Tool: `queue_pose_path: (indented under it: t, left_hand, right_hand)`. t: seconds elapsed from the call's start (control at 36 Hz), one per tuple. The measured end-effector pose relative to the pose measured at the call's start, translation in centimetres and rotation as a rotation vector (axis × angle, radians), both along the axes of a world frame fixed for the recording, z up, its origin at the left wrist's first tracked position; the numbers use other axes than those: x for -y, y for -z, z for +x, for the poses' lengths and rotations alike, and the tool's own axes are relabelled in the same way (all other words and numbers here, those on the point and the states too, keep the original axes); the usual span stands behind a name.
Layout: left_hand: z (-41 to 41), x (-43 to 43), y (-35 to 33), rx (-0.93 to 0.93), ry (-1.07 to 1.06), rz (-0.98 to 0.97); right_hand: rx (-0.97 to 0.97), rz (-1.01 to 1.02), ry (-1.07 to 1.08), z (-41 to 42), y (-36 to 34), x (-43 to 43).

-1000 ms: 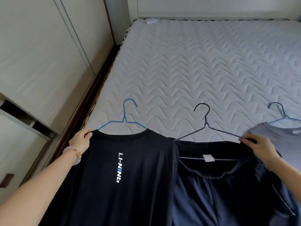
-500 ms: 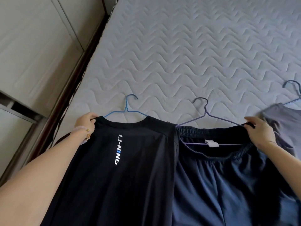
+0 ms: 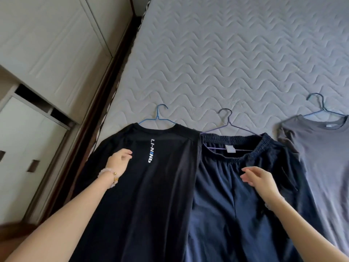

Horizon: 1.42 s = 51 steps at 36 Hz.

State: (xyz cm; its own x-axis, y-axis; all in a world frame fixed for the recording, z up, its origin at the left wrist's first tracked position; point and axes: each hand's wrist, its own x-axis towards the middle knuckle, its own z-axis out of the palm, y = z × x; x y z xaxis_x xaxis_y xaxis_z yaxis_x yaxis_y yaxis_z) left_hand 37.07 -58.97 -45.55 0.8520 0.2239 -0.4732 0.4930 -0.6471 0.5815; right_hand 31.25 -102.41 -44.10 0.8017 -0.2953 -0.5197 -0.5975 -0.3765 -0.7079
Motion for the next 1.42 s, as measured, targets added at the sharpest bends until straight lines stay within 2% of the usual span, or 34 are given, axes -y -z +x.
queue_pose_path:
  t: [0.19, 0.42, 0.5, 0.58, 0.72, 0.94, 1.11, 1.25, 1.42]
  left_hand:
    - [-18.0, 2.2, -4.3, -0.103, -0.261, -0.192]
    - [-38.4, 5.9, -5.7, -0.300, -0.712, -0.322]
    - [-43.4, 5.8, -5.7, -0.358, -0.740, -0.315]
    - [-46.1, 4.5, -5.2, -0.341, -0.704, -0.277]
    - [-43.8, 1.3, -5.1, -0.356, -0.645, -0.239]
    - [-33.3, -6.7, -1.6, -0.295, -0.386, -0.096]
    - [-27.1, -12.6, 2.3, -0.379, -0.210, 0.026]
    - [-25.2, -14.9, 4.7, -0.440, -0.094, 0.065]
    - [-25.5, -15.0, 5.5, -0.368, 0.059, 0.266]
  right_hand:
    - [-0.173, 0.180, 0.070, -12.4, -2.9, -2.7]
    - [-0.340, 0.235, 0.084, -23.3, -5.0, -3.7]
    - [-0.395, 0.248, 0.051, -25.7, -5.9, -4.4]
    - [-0.435, 0.248, 0.016, -26.5, -6.4, -5.5]
    - [-0.458, 0.251, -0.008, -25.2, -5.7, -8.7]
    - [-0.440, 0.146, -0.056, -21.6, -2.4, -16.3]
    - [-0.397, 0.112, 0.099, -19.3, 0.7, -21.4]
    - [-0.391, 0.010, 0.151, -18.9, 3.5, -23.9]
    - [-0.416, -0.044, 0.204, -19.5, 4.9, -26.2]
